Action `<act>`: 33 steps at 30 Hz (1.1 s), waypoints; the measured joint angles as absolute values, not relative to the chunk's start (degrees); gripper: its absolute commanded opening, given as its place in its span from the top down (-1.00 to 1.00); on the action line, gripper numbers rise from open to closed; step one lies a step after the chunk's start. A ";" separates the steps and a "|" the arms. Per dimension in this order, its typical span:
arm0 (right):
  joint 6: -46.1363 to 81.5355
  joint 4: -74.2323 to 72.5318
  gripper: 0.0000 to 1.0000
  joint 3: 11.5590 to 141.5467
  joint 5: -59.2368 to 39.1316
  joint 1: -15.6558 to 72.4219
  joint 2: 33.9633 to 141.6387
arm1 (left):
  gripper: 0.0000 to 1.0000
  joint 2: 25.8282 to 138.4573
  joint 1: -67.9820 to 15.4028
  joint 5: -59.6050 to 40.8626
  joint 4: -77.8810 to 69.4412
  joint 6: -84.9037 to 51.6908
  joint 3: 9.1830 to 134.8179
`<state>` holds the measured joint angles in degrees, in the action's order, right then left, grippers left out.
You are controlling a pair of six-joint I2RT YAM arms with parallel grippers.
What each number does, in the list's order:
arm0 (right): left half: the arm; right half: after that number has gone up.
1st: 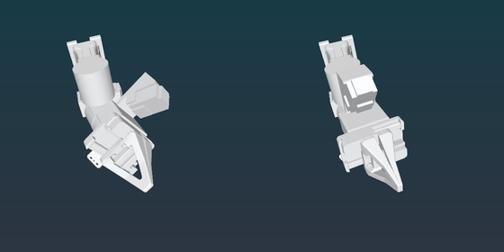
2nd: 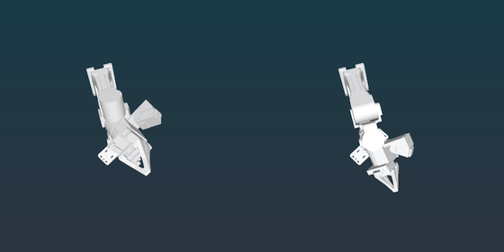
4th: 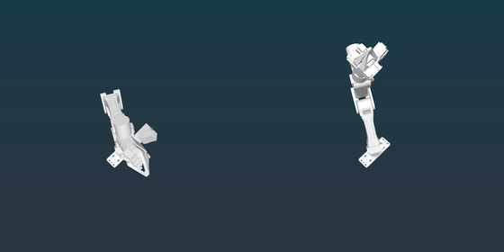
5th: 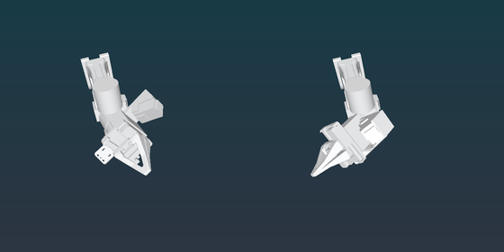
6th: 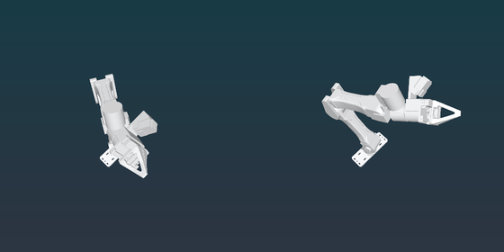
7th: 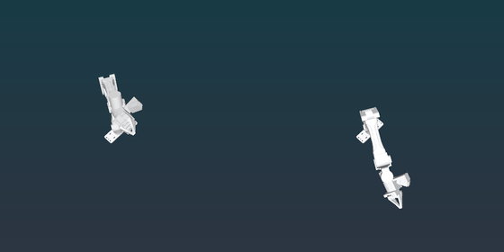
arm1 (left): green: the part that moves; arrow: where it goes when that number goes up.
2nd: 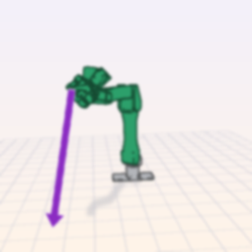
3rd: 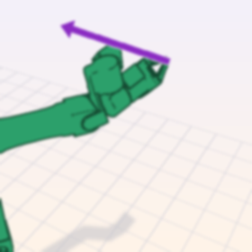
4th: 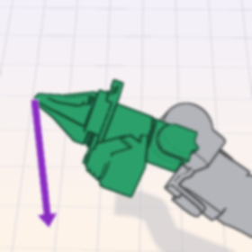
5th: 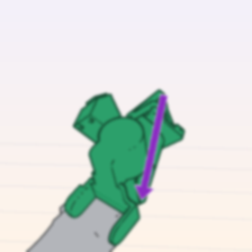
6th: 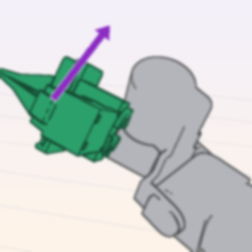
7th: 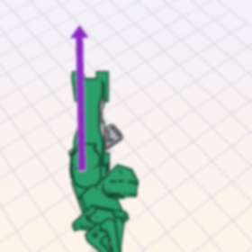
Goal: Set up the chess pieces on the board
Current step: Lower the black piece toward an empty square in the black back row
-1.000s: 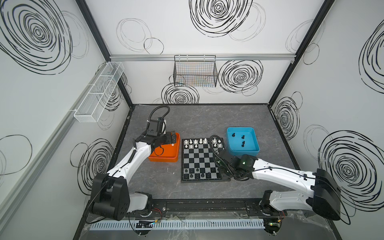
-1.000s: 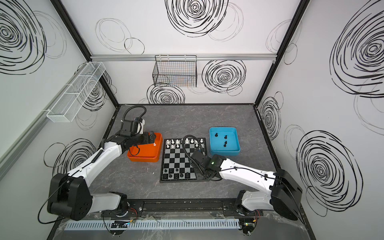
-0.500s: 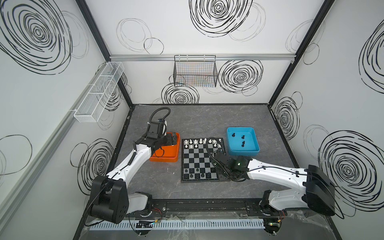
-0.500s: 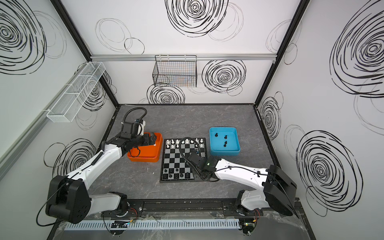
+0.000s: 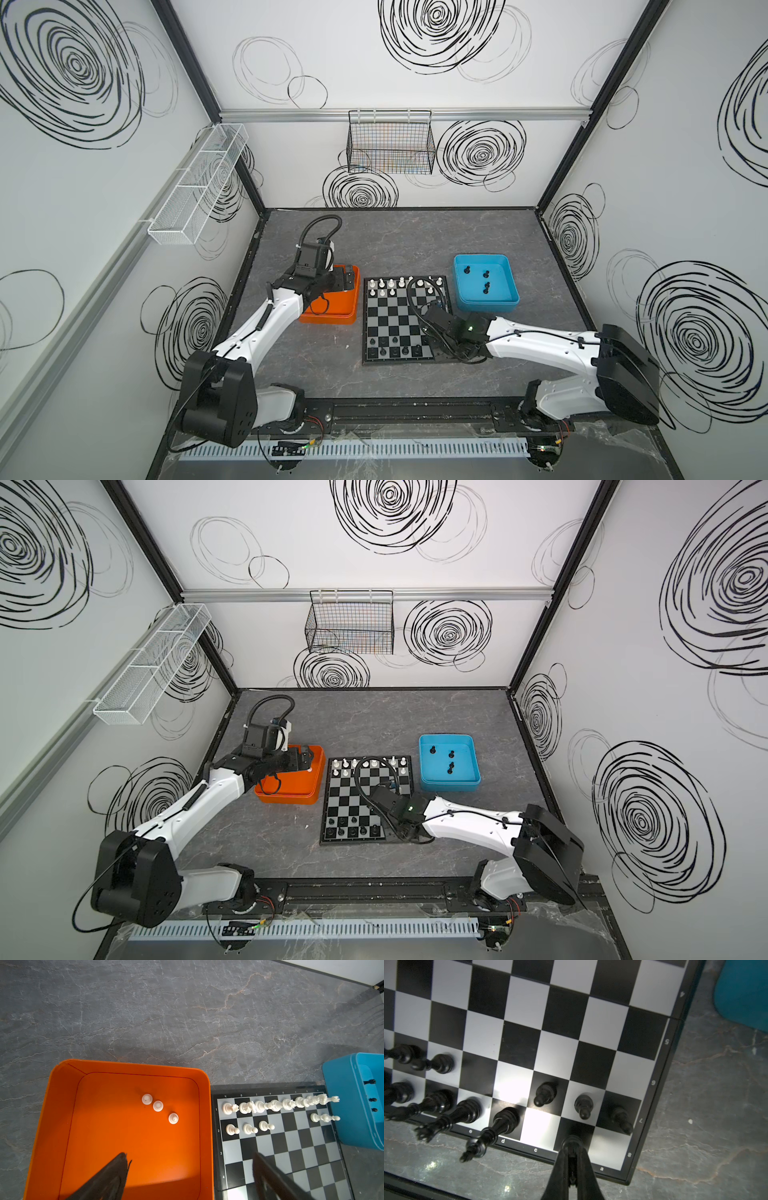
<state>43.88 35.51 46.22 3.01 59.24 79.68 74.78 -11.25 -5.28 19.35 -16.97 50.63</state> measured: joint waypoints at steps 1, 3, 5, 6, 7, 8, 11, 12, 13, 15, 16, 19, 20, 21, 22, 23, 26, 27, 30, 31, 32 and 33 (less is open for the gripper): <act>43.90 35.46 0.84 46.13 3.01 59.24 79.77 | -0.92 74.78 -11.25 -5.28 19.35 -16.99 50.63; 43.97 35.46 0.83 45.98 3.01 59.24 80.01 | -0.92 74.78 -11.25 -5.28 19.35 -16.99 50.63; 44.03 35.46 0.82 45.82 3.01 59.24 80.27 | -0.92 74.78 -11.25 -5.28 19.35 -16.99 50.63; 44.12 35.46 0.81 45.71 3.01 59.24 80.44 | -0.92 74.78 -11.25 -5.28 19.35 -16.99 50.63; 44.18 35.44 0.80 45.60 3.01 59.24 80.55 | -0.92 74.78 -11.25 -5.28 19.35 -16.99 50.63; 44.25 35.44 0.80 45.50 3.03 59.24 80.66 | -0.92 74.78 -11.25 -5.28 19.35 -16.99 50.63; 44.40 35.33 0.77 45.47 3.03 59.24 80.73 | -0.92 74.78 -11.25 -5.28 19.35 -16.99 50.63; 44.42 35.33 0.76 45.47 3.03 59.24 80.73 | -0.92 74.78 -11.25 -5.28 19.35 -16.99 50.63; 44.42 35.31 0.75 45.47 3.03 59.24 80.73 | -0.92 74.78 -11.25 -5.28 19.35 -16.99 50.63; 44.45 35.31 0.74 45.47 3.03 59.24 80.75 | -0.92 74.78 -11.25 -5.28 19.35 -16.99 50.63; 44.45 35.29 0.73 45.47 3.03 59.24 80.75 | -0.92 74.78 -11.25 -5.28 19.35 -16.99 50.63; 44.47 35.24 0.72 45.47 3.03 59.24 80.82 | -0.92 74.83 -11.25 -5.28 19.35 -16.99 50.63; 44.49 35.22 0.72 45.47 3.03 59.24 80.82 | -0.92 74.87 -11.25 -5.30 19.35 -16.99 50.63; 44.51 35.22 0.72 45.47 3.05 59.24 80.82 | -0.92 74.89 -11.25 -5.28 19.35 -16.99 50.63; 44.56 35.22 0.72 45.45 3.05 59.24 80.84 | -0.92 74.91 -11.25 -5.28 19.38 -16.99 50.63; 44.60 35.20 0.72 45.45 3.05 59.24 80.84 | -0.92 74.94 -11.25 -5.28 19.38 -16.99 50.63; 44.62 35.16 0.74 45.43 3.05 59.24 80.84 | -0.92 74.96 -11.25 -5.30 19.35 -16.99 50.63; 44.62 35.16 0.74 45.43 3.05 59.24 80.84 | -0.92 74.96 -11.25 -5.30 19.35 -16.99 50.63; 44.60 35.00 0.76 45.43 3.07 59.22 80.84 | -0.92 75.00 -11.25 -5.28 19.35 -16.99 50.63; 44.60 34.92 0.77 45.43 3.05 59.18 80.84 | -0.92 75.02 -11.25 -5.30 19.35 -16.99 50.63; 44.60 34.81 0.77 45.43 3.05 59.18 80.84 | -0.92 75.02 -11.25 -5.28 19.35 -16.99 50.63; 44.60 34.61 0.78 45.43 3.03 59.16 80.84 | -0.92 75.02 -11.25 -5.30 19.35 -16.99 50.63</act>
<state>44.60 34.61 45.43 3.03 59.16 80.84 75.02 -11.25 -5.30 19.35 -16.99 50.63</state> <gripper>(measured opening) 0.119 0.960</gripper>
